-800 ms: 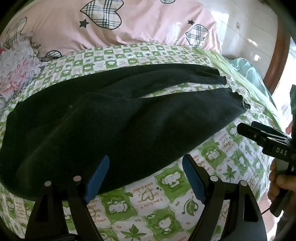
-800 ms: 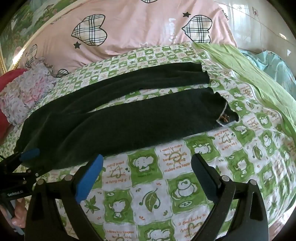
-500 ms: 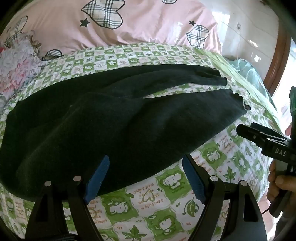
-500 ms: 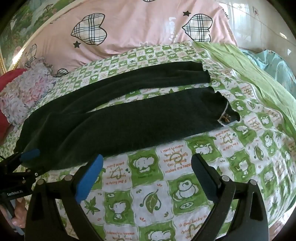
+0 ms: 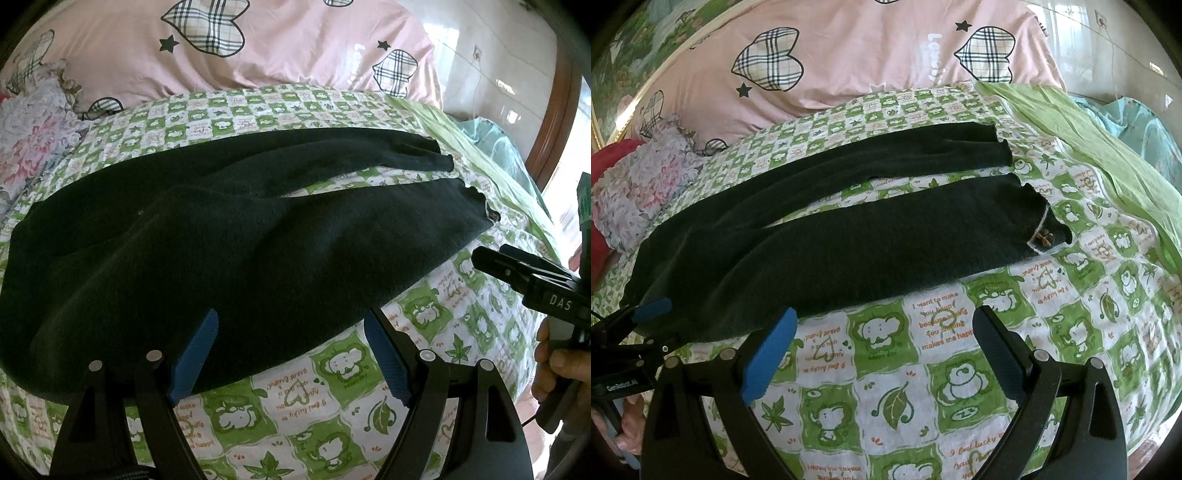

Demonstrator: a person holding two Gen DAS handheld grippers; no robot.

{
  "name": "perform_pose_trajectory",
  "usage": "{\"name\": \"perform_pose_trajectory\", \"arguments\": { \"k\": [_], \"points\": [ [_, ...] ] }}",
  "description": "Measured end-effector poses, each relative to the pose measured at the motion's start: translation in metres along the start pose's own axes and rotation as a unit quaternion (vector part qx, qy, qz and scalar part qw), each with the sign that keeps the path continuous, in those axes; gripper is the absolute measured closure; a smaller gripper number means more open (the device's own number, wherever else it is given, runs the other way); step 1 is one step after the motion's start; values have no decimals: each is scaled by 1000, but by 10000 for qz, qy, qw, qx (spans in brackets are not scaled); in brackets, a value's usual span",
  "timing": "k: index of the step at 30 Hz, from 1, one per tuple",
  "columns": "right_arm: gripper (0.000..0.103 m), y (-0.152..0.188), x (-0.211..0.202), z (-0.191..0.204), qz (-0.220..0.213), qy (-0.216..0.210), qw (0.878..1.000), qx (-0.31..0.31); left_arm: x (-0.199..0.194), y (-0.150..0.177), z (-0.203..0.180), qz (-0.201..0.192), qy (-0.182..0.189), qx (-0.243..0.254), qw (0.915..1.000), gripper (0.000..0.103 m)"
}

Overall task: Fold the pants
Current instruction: 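Position both grippers over the waistband of the dark pants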

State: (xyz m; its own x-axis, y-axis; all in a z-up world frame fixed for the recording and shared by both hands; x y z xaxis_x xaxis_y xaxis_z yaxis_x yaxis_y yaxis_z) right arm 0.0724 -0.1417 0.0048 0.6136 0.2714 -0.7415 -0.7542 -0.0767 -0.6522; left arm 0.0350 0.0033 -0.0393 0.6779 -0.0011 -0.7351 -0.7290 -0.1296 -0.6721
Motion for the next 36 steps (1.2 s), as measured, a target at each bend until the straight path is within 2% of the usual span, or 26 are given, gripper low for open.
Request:
{"name": "perform_pose_trajectory", "arguments": {
  "k": [16, 27, 34, 36],
  "points": [
    [7, -9, 4, -2, 35, -33, 10000, -30, 5, -6, -4, -70, 32, 18, 10000, 21],
    [7, -17, 9, -4, -24, 42, 9999, -128, 14, -12, -3, 271, 32, 19, 9996, 21],
    [7, -20, 10, -4, -19, -41, 10000, -52, 15, -18, -4, 304, 1, 102, 9995, 21],
    [7, -22, 12, -5, 104, -19, 9999, -46, 16, -20, -3, 336, -21, 148, 9993, 21]
  ]
}}
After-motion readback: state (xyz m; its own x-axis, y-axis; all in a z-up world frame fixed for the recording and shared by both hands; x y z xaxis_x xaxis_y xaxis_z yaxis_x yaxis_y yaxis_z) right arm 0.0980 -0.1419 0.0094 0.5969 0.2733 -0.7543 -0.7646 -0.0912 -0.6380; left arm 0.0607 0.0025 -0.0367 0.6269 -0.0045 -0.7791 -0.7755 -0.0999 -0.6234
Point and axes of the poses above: each gripper's, at about its wrist camera, not at the fingertips, and x roughly the way its jaws point, z to its left, y to its underside, the point moved 5 cm from there along x, roughly the way its jaws point, and after that the axes turned 2 degrees about -z, right-handed, at the moved point
